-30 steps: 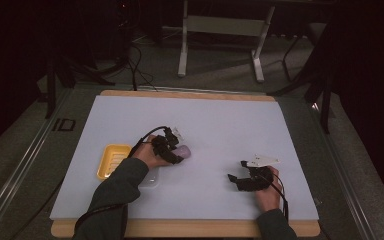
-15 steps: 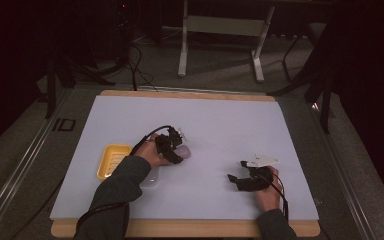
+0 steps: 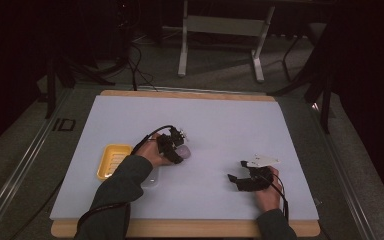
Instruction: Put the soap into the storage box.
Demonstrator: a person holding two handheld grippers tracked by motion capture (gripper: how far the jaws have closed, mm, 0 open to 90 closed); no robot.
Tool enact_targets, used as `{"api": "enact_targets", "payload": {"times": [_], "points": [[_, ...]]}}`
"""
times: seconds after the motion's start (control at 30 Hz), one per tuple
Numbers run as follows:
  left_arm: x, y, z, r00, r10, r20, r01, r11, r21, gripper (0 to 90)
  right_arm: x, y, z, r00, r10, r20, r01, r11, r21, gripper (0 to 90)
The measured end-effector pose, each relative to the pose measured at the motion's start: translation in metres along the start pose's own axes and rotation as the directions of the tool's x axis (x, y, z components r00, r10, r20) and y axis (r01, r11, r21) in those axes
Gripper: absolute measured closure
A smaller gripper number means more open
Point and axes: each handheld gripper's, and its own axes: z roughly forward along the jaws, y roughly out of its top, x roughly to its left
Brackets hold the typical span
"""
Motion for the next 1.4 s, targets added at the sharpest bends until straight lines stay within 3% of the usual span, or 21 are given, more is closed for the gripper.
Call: {"api": "enact_targets", "payload": {"times": [0.67,0.93,1.4], "points": [[-0.002,-0.001,-0.003,1.0,0.001,0.001,-0.001,0.9999,-0.01,49.2,0.0,0.0,-0.001,1.0,-0.001,-0.002,0.001,1.0,-0.007,21.7],[0.0,-0.002,-0.012,1.0,-0.007,0.005,0.007,0.9995,-0.031,49.2,0.0,0.0,-0.001,1.0,0.003,-0.003,-0.004,1.0,-0.009,21.7],[0.002,-0.007,-0.026,0.9983,-0.057,-0.011,0.056,0.9974,-0.044,49.2,-0.002,-0.002,-0.004,0.9998,0.019,-0.005,-0.019,0.999,-0.041,21.6]]}}
